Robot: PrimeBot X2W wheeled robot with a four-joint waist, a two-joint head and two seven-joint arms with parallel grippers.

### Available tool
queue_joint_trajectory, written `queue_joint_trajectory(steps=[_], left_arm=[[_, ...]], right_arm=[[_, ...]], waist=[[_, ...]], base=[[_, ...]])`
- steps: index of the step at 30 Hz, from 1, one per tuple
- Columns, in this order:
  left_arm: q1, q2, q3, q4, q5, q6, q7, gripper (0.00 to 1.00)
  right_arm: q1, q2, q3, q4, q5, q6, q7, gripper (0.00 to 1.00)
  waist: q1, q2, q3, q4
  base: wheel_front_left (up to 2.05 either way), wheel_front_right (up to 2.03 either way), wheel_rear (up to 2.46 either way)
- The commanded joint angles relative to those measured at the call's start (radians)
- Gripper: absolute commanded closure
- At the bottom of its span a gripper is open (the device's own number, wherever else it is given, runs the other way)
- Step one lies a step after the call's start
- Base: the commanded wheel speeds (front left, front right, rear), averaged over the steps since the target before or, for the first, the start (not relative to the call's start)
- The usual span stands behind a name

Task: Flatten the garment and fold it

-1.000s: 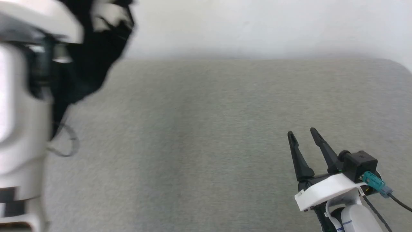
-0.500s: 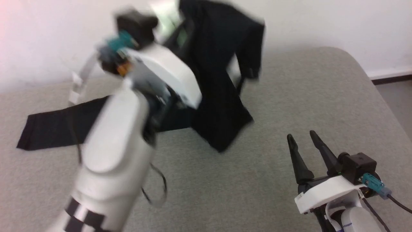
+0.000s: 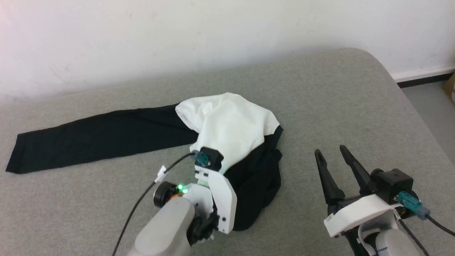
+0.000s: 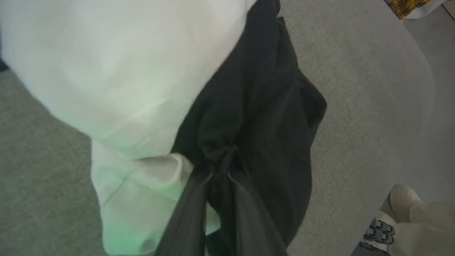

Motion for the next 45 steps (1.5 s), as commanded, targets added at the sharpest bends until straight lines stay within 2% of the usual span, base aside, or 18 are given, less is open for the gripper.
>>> queue_joint_trajectory(steps=[1,2,6,9,14,19,25,30,38,45], left_arm=[[0.024,-0.006,-0.006,0.014,-0.016,0.000,0.014,0.26],[0.031,-0.008,-0.008,0.017,-0.019,0.001,0.016,0.00],[0.051,-0.012,0.027,-0.019,-0.034,0.020,-0.078,0.00],[0.071,-0.003,0.079,-0.083,-0.034,0.038,-0.228,0.00],[0.133,0.039,0.180,-0.190,-0.007,0.107,-0.486,0.00],[0.226,0.088,0.255,-0.266,0.015,0.162,-0.635,0.00],[0.341,0.115,0.323,-0.367,0.050,0.184,-0.678,0.00],[0.412,0.094,0.375,-0.464,0.103,0.173,-0.681,0.00],[0.429,0.035,0.420,-0.506,0.165,0.128,-0.681,0.00],[0.401,-0.005,0.453,-0.501,0.201,0.083,-0.681,0.00]], right_arm=[[0.014,0.001,0.004,-0.005,-0.004,-0.001,0.004,0.00],[0.015,0.001,0.005,-0.005,-0.005,-0.001,0.006,0.00],[0.021,0.001,0.005,-0.011,-0.006,-0.001,0.011,0.00],[0.027,0.001,-0.001,-0.017,-0.011,-0.001,0.017,0.00],[0.040,0.001,-0.022,-0.031,-0.016,-0.001,0.016,0.00],[0.050,0.001,-0.048,-0.048,-0.030,-0.001,0.018,0.00],[0.053,0.001,-0.067,-0.061,-0.038,-0.001,0.036,0.00],[0.029,0.001,-0.068,-0.053,-0.033,-0.001,0.089,0.00],[-0.084,0.001,-0.059,0.029,0.009,-0.001,0.346,0.00],[-0.263,0.001,-0.088,0.175,0.000,-0.001,0.588,0.00]], waist=[[0.0000,-0.0001,0.000,0.007],[0.0000,-0.0001,-0.001,0.010],[0.0000,-0.0001,-0.008,0.026],[0.0000,-0.0001,-0.017,0.042],[0.0000,-0.0001,-0.029,0.072],[0.0000,-0.0001,-0.031,0.101],[0.0000,-0.0001,-0.018,0.137],[0.0000,-0.0001,0.004,0.180],[0.0000,-0.0001,0.046,0.261],[0.0000,-0.0001,0.087,0.301]], base=[[0.00,0.00,0.00],[0.00,0.00,0.00],[0.00,0.00,0.00],[0.00,0.00,0.00],[0.00,0.00,0.00],[0.00,0.00,0.00],[0.00,0.00,0.00],[0.00,0.00,0.00],[0.00,0.00,0.00],[0.00,0.00,0.00]])
